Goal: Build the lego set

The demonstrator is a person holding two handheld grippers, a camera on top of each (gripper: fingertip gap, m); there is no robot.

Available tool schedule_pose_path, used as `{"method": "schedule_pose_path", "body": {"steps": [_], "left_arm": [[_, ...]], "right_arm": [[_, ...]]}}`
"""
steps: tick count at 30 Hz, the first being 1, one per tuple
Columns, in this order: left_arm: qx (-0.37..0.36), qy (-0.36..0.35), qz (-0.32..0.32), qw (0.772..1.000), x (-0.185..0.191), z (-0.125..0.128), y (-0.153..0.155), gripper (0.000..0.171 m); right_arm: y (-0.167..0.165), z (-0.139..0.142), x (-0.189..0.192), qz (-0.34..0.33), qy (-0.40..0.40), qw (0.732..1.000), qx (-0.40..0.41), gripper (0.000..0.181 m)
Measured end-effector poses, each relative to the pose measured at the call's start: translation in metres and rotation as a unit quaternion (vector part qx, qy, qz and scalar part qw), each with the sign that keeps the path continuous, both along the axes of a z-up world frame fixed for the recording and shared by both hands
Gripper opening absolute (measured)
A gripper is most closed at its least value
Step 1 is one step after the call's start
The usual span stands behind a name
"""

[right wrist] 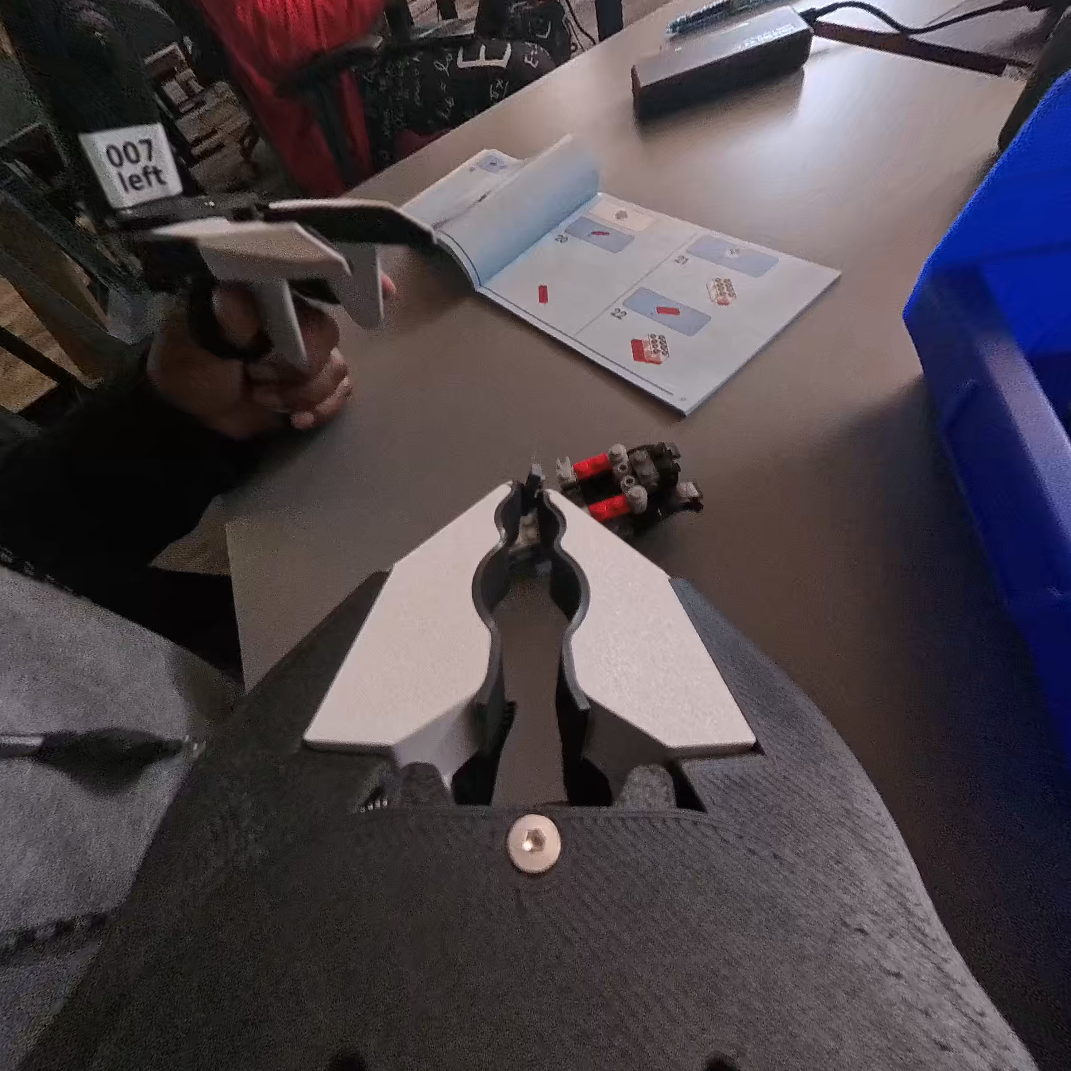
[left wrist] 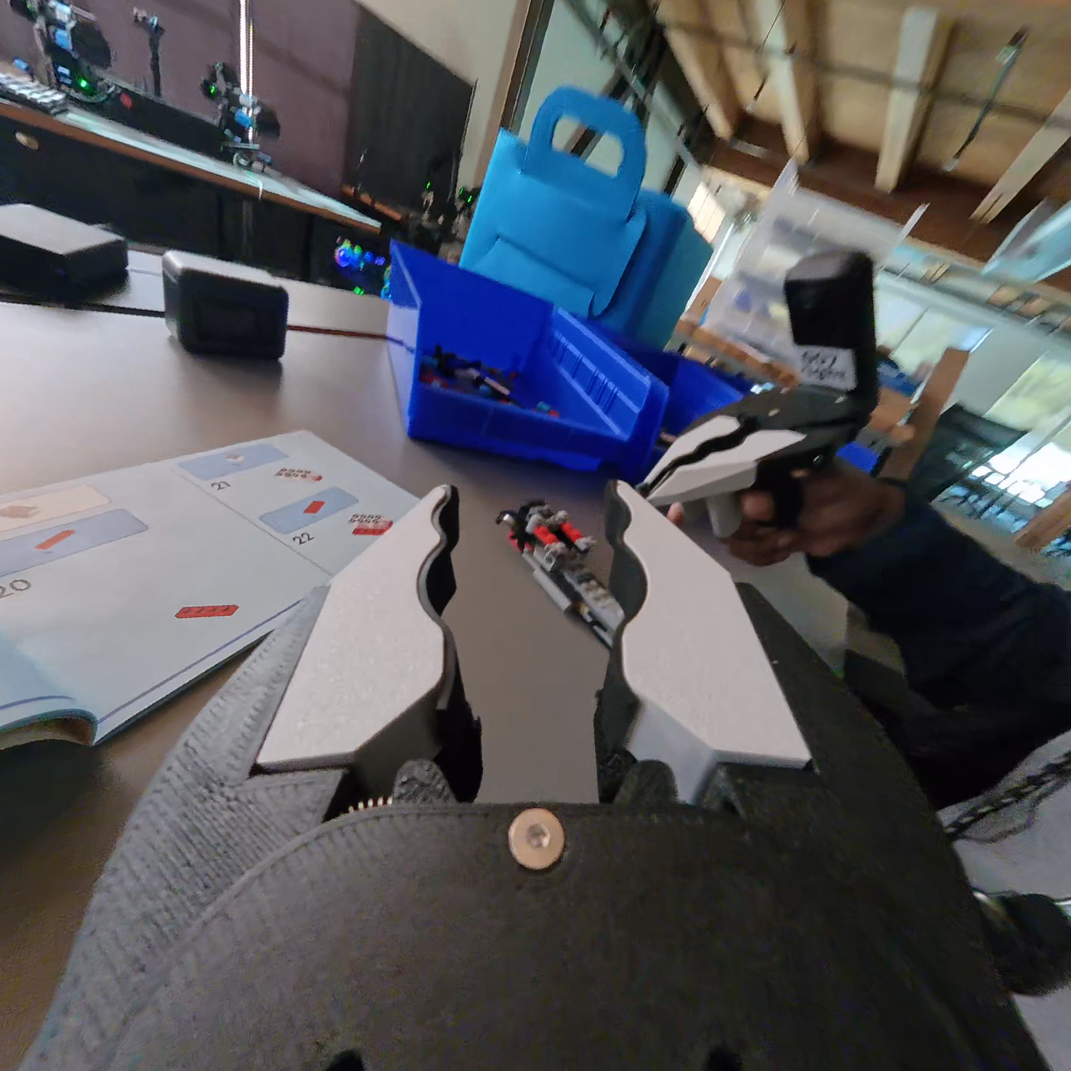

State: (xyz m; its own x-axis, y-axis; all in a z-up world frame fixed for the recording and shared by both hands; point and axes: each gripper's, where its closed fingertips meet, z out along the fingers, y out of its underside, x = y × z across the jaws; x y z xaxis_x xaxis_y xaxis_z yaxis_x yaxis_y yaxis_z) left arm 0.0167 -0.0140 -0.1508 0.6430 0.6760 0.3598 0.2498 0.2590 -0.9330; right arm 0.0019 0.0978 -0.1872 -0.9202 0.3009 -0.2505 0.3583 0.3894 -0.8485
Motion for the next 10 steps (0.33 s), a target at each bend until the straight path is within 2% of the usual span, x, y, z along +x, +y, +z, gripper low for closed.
{"method": "schedule_pose_path", "body": {"steps": [5,10], "left_arm": [[0.052,0.010,-0.007,0.999,0.003,0.009,-0.009,0.051],[0.066,0.010,-0.012,0.998,0.003,0.011,-0.011,0.051]], "right_arm": [[0.009,-0.008,0.005,-0.008,-0.010,1.000,0.014,0.007],[-0.001,-0.011,0.007,0.003,-0.015,0.999,0.029,0.007]]}}
